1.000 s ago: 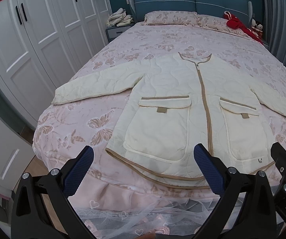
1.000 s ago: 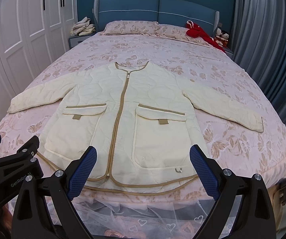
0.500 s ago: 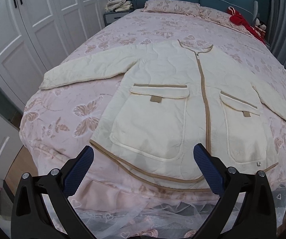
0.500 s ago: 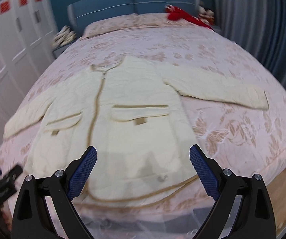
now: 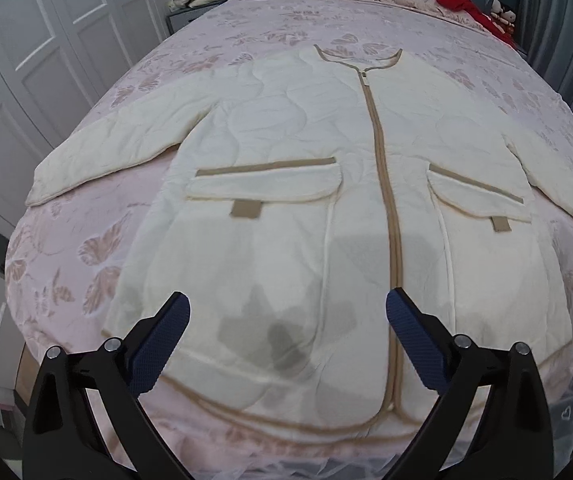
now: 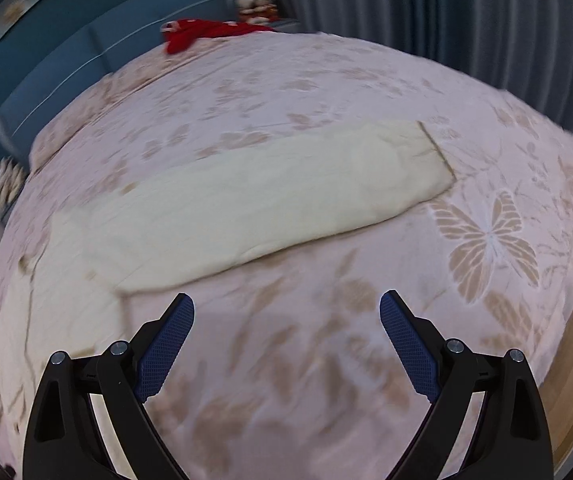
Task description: Fold large clothes
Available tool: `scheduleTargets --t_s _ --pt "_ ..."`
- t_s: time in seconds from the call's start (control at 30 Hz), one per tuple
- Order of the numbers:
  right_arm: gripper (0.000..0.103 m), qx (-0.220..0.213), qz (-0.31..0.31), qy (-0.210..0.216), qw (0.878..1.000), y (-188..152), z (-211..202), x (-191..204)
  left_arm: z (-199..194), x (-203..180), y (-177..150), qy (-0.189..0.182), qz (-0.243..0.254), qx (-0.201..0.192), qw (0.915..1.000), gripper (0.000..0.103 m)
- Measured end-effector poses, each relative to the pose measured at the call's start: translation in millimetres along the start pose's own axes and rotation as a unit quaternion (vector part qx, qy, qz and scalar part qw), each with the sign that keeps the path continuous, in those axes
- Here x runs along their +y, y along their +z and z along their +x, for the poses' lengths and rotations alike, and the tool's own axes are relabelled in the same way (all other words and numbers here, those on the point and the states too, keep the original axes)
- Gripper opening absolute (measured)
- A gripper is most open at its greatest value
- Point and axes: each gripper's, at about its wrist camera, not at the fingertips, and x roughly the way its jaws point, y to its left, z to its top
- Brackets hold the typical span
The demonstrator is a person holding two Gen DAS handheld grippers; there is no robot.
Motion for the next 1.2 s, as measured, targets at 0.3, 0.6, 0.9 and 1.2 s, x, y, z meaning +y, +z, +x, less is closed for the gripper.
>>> scheduleTargets --t_s 0.3,0.6,0.9,1.2 --pt "0.092 0.013 0.154 -0.004 0.988 57 77 -95 36 -42 36 0.032 0.052 -0.001 0.9981 0.097" --pt "0.03 -0.004 0.191 0.006 0.982 89 98 -106 55 -35 57 0.013 0.03 -0.007 0.9994 0.097" --pt "0.011 -0.076 0.0 0.16 0.984 132 12 69 59 1 63 0.05 0.0 -0.012 0.9987 0.097" --pt "0.011 -0.028 -0.238 0.336 0.911 47 -52 321 51 65 57 0.076 -0.056 -0.018 0.9953 0.097"
